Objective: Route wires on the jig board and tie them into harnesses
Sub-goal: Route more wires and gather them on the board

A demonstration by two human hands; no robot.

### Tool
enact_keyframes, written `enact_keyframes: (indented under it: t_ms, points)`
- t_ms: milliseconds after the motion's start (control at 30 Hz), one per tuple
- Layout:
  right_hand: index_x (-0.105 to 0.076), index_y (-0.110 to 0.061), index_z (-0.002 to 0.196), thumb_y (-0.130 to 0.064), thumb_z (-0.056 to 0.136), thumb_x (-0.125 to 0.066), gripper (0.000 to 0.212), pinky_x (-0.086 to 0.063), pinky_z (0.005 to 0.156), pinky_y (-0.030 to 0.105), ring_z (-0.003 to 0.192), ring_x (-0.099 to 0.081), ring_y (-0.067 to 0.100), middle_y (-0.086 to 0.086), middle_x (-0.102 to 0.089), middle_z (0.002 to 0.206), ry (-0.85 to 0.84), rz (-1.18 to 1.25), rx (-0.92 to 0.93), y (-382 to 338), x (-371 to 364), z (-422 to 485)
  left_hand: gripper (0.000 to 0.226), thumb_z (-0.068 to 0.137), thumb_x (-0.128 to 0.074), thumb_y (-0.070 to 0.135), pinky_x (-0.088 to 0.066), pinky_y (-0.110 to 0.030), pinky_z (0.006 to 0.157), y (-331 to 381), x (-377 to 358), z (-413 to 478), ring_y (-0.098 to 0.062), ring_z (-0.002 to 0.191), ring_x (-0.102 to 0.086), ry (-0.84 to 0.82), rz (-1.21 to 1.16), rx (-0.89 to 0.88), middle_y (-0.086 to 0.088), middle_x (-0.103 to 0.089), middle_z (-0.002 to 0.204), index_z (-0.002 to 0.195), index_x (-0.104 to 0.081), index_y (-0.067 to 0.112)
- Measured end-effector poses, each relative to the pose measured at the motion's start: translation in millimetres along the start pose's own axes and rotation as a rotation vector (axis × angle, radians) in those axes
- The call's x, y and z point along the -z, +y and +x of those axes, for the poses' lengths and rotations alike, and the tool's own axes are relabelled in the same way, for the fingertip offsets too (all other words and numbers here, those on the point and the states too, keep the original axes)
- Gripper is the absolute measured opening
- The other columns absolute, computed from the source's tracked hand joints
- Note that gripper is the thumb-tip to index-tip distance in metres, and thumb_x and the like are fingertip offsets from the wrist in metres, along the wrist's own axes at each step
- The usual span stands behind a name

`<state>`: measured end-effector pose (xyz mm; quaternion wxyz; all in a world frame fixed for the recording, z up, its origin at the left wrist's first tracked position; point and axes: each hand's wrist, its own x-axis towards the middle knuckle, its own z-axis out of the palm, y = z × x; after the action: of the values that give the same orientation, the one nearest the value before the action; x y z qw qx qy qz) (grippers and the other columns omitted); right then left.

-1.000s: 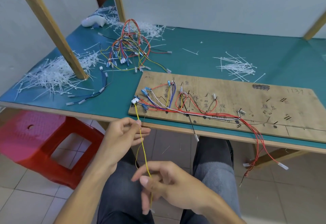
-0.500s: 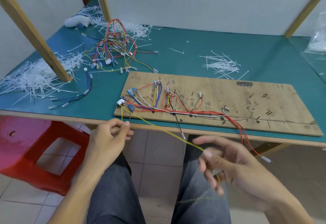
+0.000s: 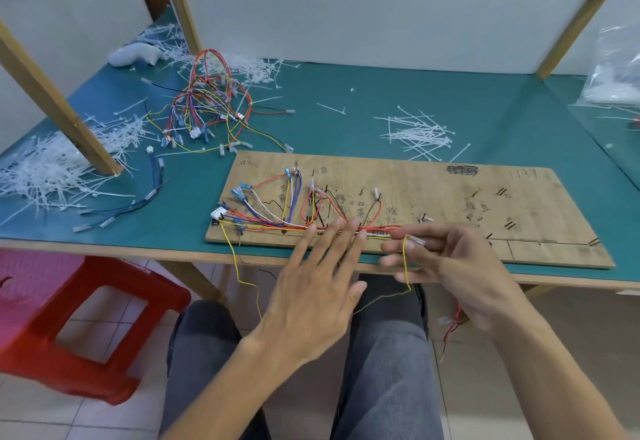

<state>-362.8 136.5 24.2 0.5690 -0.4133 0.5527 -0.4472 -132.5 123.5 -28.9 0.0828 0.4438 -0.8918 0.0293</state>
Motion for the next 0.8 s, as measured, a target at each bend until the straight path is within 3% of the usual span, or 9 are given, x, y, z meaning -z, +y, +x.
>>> enact_keyframes:
  t_ms: [100,200,267,367,500,633,800]
  points:
    - [-0.078,-0.011,0.112,-0.008,0.100,-0.069,0.016,-0.064,0.061,0.028,0.092,-0.080,0.025,0.010,-0.082,0.098,0.071,-0.070,0.011,-7,-5,12,0.069,0.110,-0.033,0.047,-0.015,-0.049,0.131,-1,-9,11,-0.020,0.164,-0.003,0.002,0.004,0.003,-0.006,-0.011,0.176,0.168,-0.016,0.012]
    - [-0.082,-0.021,0.105,-0.013,0.100,-0.072,0.015,-0.059,0.052,0.025,0.067,-0.076,0.017,0.010,-0.080,0.085,0.200,-0.226,0.042,-8,-6,26,0.066,0.111,-0.033,0.045,-0.014,-0.047,0.131,-3,-13,15,-0.019,0.164,-0.007,0.019,0.005,-0.002,-0.005,-0.017,0.176,0.168,-0.020,0.014]
    - [-0.083,-0.024,0.104,-0.018,0.100,-0.072,0.013,-0.058,0.050,0.027,0.057,-0.072,0.020,0.011,-0.078,0.079,0.255,-0.360,0.070,-9,-8,41,0.065,0.112,-0.033,0.047,-0.013,-0.046,0.131,-2,-13,15,-0.017,0.163,-0.008,0.024,0.006,0.010,-0.002,-0.018,0.175,0.168,-0.021,0.016]
    - [-0.084,-0.023,0.101,-0.020,0.097,-0.074,0.012,-0.063,0.058,0.033,0.058,-0.072,0.013,-0.004,-0.073,0.066,0.347,-0.556,0.169,-13,-16,68,0.063,0.112,-0.034,0.049,-0.015,-0.046,0.130,2,-10,16,-0.015,0.162,-0.015,0.038,-0.008,0.047,0.001,-0.024,0.173,0.166,-0.028,0.017]
    - [-0.083,-0.024,0.091,-0.018,0.089,-0.075,0.010,-0.056,0.072,0.018,0.067,-0.067,-0.001,-0.015,-0.072,0.072,0.398,-0.734,0.319,-16,-35,92,0.060,0.110,-0.042,0.047,-0.022,-0.047,0.128,4,-7,17,-0.018,0.159,-0.028,0.056,-0.003,0.051,-0.002,-0.040,0.167,0.160,-0.043,0.012]
    - [-0.082,-0.027,0.092,-0.023,0.088,-0.073,0.011,-0.056,0.076,0.030,0.069,-0.068,0.010,-0.012,-0.076,0.078,0.509,-0.798,0.395,-2,-49,96,0.059,0.109,-0.045,0.044,-0.031,-0.051,0.126,4,-7,17,-0.022,0.158,-0.032,0.053,-0.005,0.036,-0.007,-0.044,0.165,0.155,-0.049,0.008]
    - [-0.083,-0.023,0.094,-0.019,0.091,-0.074,0.010,-0.055,0.079,0.035,0.080,-0.070,0.018,-0.005,-0.079,0.089,0.609,-0.787,0.440,11,-63,100,0.060,0.109,-0.043,0.045,-0.029,-0.051,0.126,3,-4,18,-0.021,0.157,-0.032,0.071,-0.038,0.042,-0.009,-0.047,0.163,0.153,-0.051,0.006]
